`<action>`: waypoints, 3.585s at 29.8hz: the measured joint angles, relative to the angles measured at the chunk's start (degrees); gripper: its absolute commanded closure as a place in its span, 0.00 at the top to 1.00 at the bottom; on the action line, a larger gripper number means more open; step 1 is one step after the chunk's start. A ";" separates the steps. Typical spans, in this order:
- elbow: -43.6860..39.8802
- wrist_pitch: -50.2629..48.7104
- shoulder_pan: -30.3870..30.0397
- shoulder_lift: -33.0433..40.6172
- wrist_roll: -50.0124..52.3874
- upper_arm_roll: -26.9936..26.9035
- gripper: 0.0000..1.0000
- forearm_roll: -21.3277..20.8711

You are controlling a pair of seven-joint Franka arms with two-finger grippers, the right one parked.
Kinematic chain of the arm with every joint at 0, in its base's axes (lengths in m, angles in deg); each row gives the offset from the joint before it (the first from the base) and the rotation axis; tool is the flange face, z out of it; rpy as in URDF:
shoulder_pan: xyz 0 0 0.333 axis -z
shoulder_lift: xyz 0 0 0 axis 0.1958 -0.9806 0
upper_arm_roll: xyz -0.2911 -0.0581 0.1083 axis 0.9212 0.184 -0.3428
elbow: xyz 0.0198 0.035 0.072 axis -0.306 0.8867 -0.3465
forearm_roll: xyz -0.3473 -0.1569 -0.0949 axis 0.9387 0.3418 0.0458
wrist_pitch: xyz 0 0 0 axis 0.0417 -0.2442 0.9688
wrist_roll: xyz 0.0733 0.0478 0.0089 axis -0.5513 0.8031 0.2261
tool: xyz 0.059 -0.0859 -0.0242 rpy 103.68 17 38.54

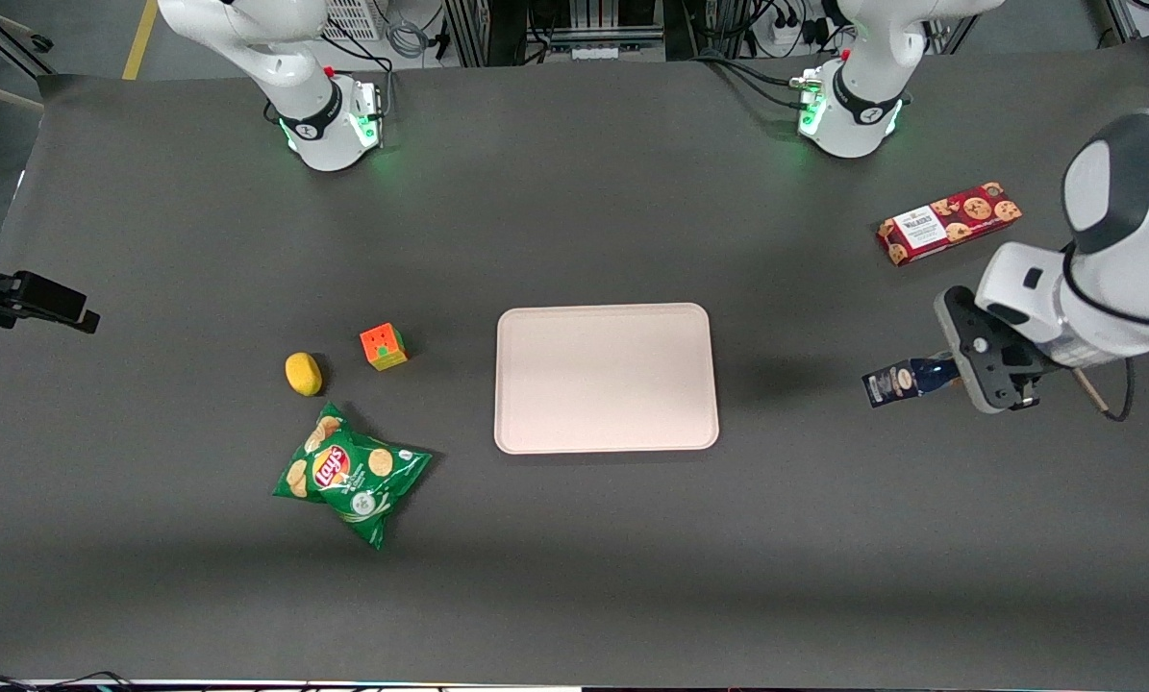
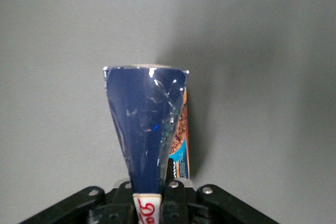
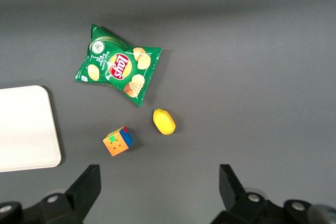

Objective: Place cookie box on tray

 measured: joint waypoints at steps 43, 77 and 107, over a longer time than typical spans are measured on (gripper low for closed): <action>1.93 0.31 1.02 0.75 95.24 26.60 0.00 -0.67; 13.92 22.09 2.41 -19.36 120.66 32.04 0.00 -25.26; 13.69 26.19 2.31 -24.44 123.68 31.24 1.00 -32.31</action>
